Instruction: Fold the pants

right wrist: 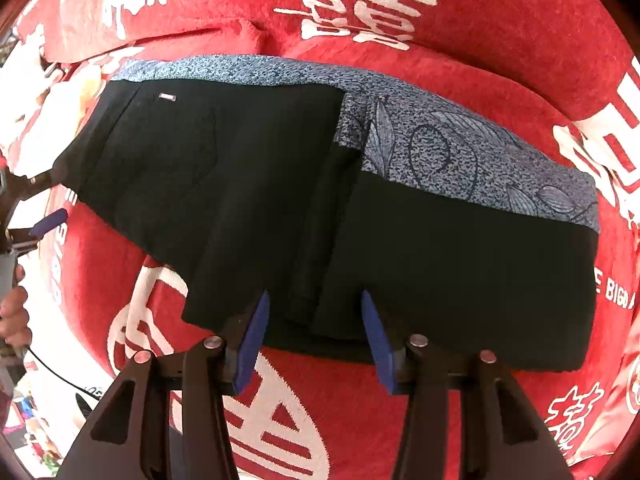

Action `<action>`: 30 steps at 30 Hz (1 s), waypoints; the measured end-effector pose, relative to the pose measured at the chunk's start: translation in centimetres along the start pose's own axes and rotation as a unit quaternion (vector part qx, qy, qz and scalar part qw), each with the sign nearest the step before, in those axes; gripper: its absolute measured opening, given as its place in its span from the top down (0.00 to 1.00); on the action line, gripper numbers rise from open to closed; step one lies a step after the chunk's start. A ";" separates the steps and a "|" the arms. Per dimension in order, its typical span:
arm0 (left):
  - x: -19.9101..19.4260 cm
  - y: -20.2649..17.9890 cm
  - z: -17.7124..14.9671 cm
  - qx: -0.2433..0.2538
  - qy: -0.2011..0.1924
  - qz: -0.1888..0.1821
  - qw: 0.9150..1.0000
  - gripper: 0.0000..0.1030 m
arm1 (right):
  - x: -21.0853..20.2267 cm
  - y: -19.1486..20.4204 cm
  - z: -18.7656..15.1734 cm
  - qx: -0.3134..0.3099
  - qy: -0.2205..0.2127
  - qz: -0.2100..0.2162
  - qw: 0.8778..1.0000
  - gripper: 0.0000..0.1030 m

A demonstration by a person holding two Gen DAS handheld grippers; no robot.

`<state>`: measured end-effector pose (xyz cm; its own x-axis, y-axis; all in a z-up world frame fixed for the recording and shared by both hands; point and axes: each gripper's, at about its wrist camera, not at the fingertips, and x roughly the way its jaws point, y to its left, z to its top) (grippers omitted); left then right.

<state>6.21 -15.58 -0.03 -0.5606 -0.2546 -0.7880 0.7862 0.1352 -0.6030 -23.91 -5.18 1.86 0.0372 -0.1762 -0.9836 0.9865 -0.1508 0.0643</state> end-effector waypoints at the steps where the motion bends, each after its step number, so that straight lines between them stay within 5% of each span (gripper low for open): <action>1: 0.2 0.2 0.1 -0.005 0.001 -0.017 1.000 0.00 | 0.0 0.1 0.0 -0.002 0.000 -0.002 1.000 0.49; 14: 1.9 -1.0 1.4 -0.043 -0.033 -0.071 0.996 0.00 | 0.3 0.4 -0.1 -0.015 0.000 -0.013 1.000 0.46; 18: 3.0 -2.9 2.1 -0.018 -0.032 -0.047 0.998 0.00 | 0.4 0.5 -0.1 -0.016 0.000 -0.015 1.000 0.46; 21: 3.6 -2.1 2.7 -0.052 -0.029 -0.046 0.997 0.00 | 0.4 0.5 -0.1 -0.020 0.000 -0.015 1.000 0.45; 23: 3.3 -2.5 2.8 -0.050 -0.030 -0.022 0.998 0.09 | 0.4 0.5 -0.1 -0.023 0.001 -0.013 1.000 0.45; 27: 3.0 -4.4 2.4 0.028 -0.040 0.074 0.996 0.46 | -0.2 0.5 0.5 -0.029 0.013 -0.013 0.999 0.44; 30: 2.9 -7.0 1.2 0.136 -0.056 0.151 0.977 0.59 | -2.6 0.3 1.5 -0.015 -0.006 0.013 1.000 0.44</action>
<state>-0.62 -18.42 2.05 -0.2722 -0.3486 -0.8969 0.9601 -0.0358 -0.2774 -23.96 -6.22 4.68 0.0605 -0.1914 -0.9796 0.9896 -0.1168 0.0840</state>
